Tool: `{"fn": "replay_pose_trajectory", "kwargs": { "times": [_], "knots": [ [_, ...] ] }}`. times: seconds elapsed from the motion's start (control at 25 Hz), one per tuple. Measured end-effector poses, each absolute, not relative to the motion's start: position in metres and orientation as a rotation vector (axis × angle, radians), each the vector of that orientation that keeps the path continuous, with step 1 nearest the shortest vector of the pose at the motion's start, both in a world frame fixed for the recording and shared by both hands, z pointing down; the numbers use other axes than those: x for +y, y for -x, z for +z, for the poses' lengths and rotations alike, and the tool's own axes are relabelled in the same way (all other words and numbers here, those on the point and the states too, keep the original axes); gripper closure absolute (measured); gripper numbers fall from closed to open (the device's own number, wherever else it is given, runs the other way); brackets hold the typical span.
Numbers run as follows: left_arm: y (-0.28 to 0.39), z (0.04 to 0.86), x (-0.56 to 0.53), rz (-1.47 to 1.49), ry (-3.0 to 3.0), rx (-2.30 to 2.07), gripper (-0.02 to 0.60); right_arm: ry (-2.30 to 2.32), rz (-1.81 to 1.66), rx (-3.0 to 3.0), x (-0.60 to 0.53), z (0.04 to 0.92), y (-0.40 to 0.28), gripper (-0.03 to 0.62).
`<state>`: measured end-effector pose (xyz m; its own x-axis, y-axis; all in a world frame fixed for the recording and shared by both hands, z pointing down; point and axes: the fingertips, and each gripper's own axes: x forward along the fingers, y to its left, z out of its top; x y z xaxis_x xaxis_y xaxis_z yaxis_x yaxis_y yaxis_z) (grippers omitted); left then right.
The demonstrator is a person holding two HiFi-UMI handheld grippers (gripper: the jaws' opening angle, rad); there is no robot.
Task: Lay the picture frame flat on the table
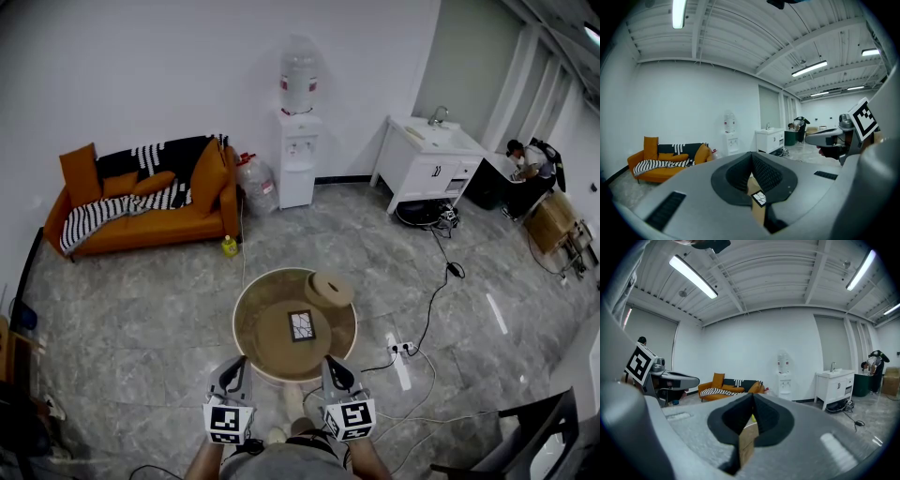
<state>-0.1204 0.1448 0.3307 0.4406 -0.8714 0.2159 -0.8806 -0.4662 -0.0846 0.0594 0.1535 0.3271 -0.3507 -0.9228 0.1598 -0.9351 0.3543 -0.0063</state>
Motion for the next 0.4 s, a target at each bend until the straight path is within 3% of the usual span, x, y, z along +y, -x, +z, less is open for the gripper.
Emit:
{"fn": "replay_pose_trajectory", "kwargs": {
  "times": [0.4],
  "knots": [
    [0.1168, 0.3335, 0.1417, 0.366, -2.628, -1.594, 0.566, -1.711, 0.163, -2.471, 0.1497, 0.3298, -0.0629, 0.594]
  ]
}}
